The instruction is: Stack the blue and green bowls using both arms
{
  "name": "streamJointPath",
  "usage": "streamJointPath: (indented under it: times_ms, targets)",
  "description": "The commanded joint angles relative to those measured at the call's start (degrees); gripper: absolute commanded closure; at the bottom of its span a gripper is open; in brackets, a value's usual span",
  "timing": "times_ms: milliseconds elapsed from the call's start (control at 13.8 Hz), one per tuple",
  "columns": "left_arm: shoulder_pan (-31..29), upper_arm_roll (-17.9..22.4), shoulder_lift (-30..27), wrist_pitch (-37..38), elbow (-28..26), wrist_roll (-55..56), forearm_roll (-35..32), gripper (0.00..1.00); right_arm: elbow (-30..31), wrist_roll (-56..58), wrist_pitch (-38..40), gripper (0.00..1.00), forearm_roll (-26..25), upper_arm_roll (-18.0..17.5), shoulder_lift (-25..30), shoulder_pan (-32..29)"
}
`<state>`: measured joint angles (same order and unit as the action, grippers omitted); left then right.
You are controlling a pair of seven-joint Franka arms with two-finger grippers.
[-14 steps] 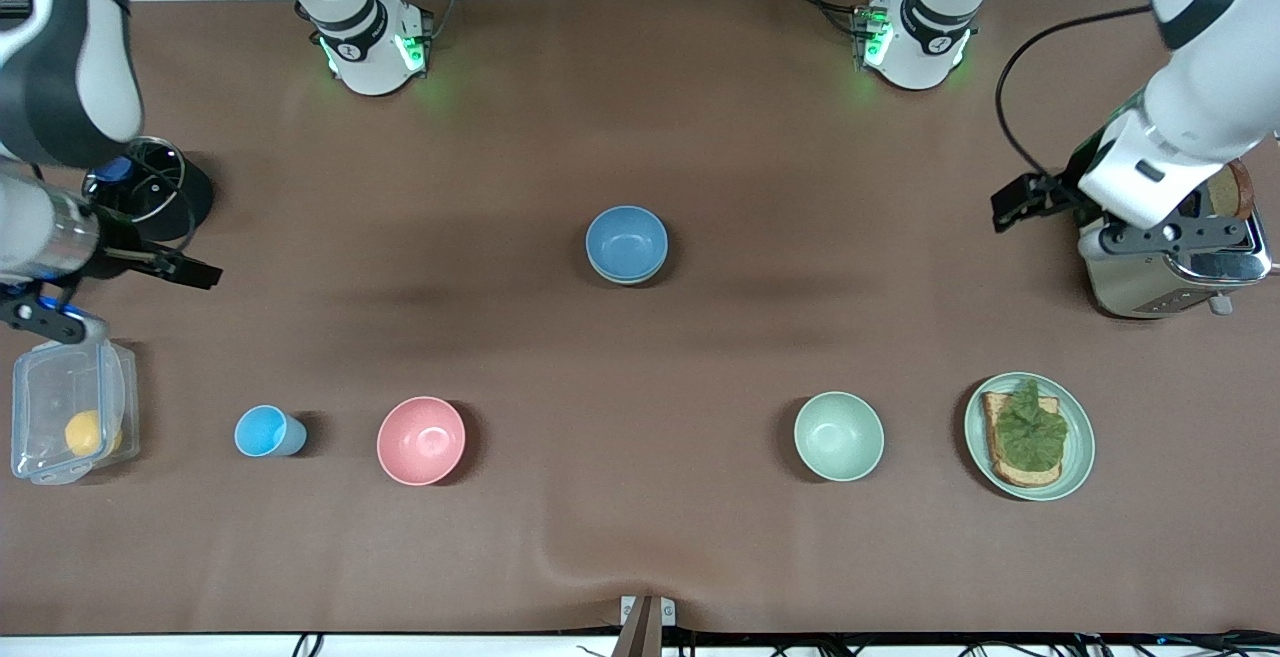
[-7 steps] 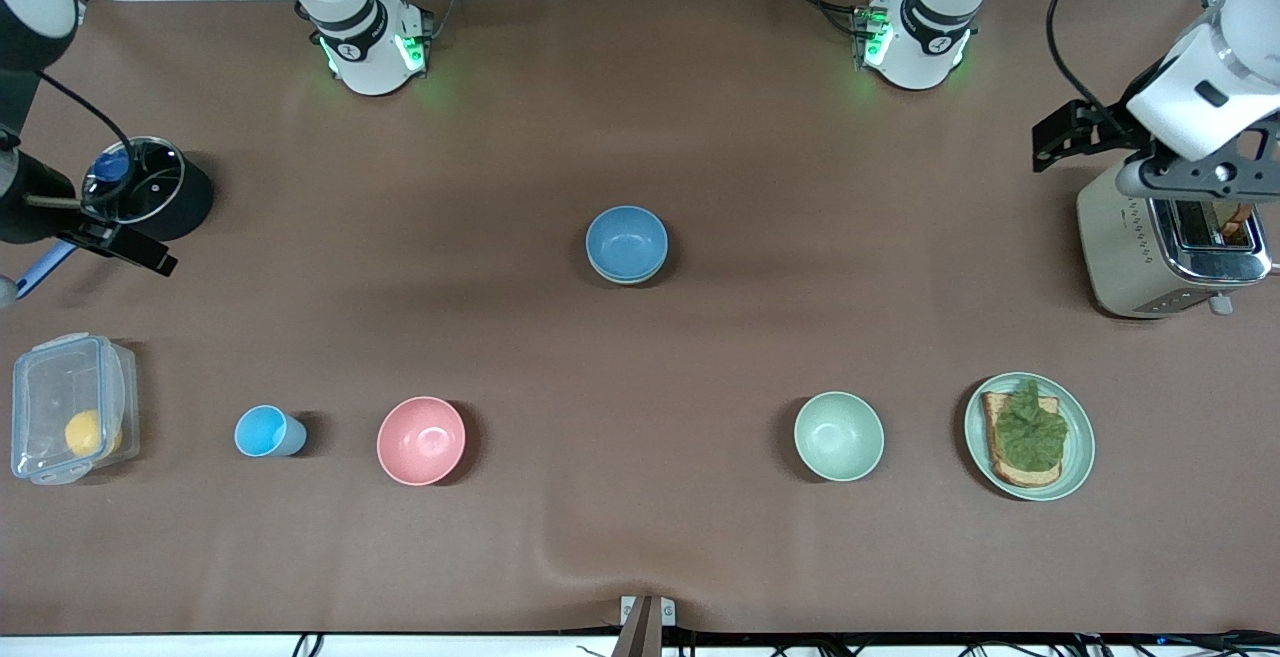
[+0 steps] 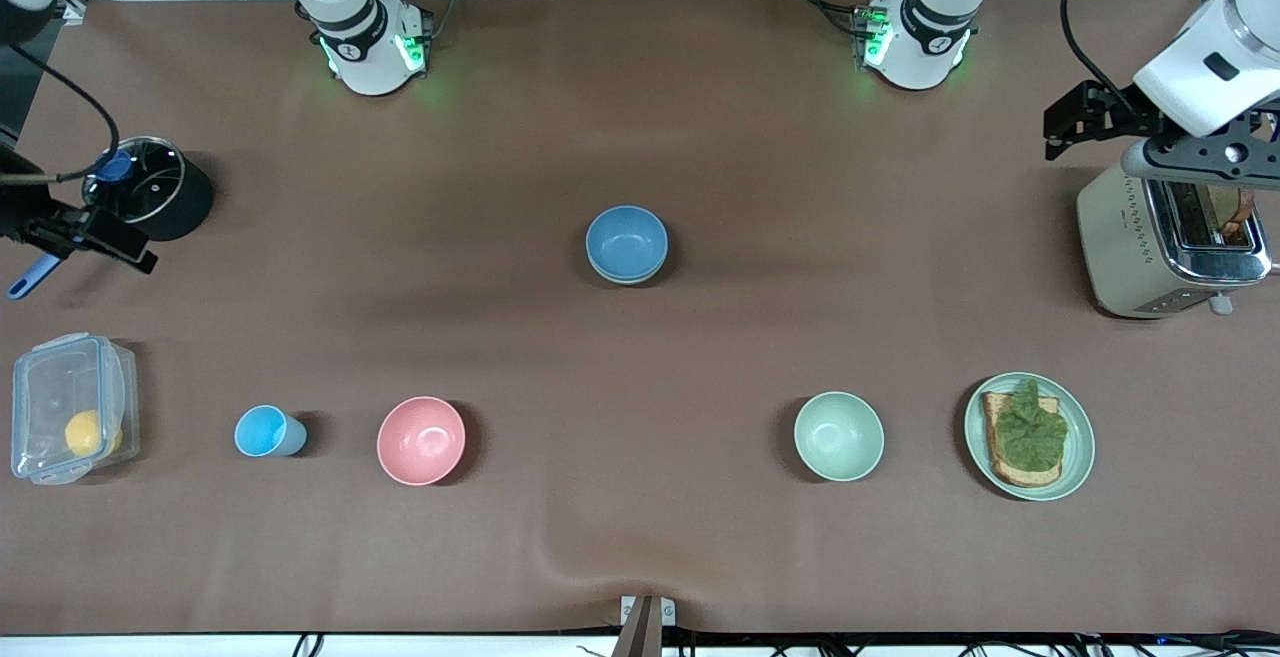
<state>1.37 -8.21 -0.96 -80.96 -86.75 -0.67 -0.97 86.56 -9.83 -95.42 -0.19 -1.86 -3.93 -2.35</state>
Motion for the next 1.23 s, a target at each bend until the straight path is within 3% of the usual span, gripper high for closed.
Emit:
streamJointPath:
  times_ms: [0,579,1157]
  targets:
    - [-0.8,0.0,-0.8,0.7,0.6,0.8,2.6,0.0,0.5,0.4,0.2,0.0,-0.1,-2.0,2.4,-1.4]
    - [-1.0,0.4,-0.8,-1.7,0.5,3.2,1.9,0.0,-0.8,0.5,5.9,0.0,0.2,-1.6,3.8,-1.9]
    - [-1.0,0.4,-0.8,-1.6,0.5,3.2,1.9,0.0,-0.9,0.6,5.9,0.0,0.4,-1.6,4.4,-1.6]
